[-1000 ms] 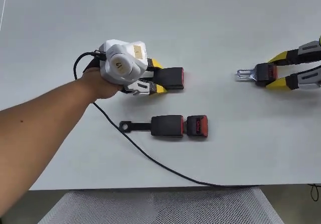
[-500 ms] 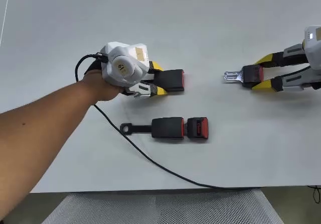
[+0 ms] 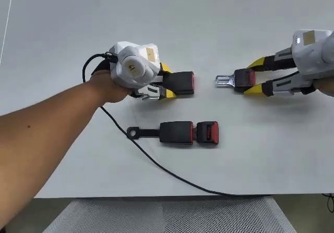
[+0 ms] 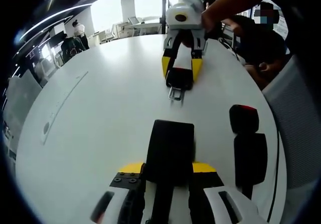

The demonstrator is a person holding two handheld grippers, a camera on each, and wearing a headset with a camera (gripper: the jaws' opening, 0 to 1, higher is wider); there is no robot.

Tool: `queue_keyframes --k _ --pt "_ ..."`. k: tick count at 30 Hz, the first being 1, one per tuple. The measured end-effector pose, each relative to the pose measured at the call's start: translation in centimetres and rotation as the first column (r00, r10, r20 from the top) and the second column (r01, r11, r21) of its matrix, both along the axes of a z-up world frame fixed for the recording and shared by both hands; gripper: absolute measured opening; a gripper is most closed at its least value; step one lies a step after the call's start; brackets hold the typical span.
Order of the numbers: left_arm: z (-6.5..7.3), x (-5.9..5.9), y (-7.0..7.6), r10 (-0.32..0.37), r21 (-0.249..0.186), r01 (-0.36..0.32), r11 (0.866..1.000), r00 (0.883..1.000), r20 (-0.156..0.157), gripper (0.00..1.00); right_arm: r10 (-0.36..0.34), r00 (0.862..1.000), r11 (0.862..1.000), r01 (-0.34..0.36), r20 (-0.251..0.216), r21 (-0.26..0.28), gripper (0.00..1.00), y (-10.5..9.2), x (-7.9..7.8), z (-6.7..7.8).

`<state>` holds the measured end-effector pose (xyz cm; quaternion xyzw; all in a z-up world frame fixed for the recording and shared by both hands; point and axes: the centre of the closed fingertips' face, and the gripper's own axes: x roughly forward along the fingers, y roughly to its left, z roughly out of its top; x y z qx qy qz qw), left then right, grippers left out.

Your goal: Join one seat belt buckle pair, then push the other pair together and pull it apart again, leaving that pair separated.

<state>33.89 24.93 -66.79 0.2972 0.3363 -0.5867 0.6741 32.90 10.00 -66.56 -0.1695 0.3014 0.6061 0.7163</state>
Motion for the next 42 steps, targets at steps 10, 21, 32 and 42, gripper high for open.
queue_keyframes --k 10,21,32,42 --pt "0.0 -0.1 -0.1 -0.008 0.015 0.008 1.0 1.0 0.002 0.34 0.0 1.0 1.0 0.0 -0.001 -0.001 0.33 2.7 0.2 0.0" --pt "0.0 -0.1 -0.2 -0.012 0.024 0.012 1.0 1.0 0.002 0.34 0.016 1.0 0.999 -0.016 0.003 -0.031 0.33 4.8 0.9 -0.1" --pt "-0.1 -0.2 -0.1 -0.026 0.032 0.026 0.999 1.0 0.004 0.34 0.06 0.998 0.994 -0.059 0.007 -0.091 0.33 6.7 1.0 -0.3" --pt "-0.1 -0.4 -0.3 -0.044 0.043 0.043 0.998 0.999 0.013 0.33 0.058 0.998 0.993 -0.058 -0.012 -0.107 0.32 7.2 1.1 -0.4"
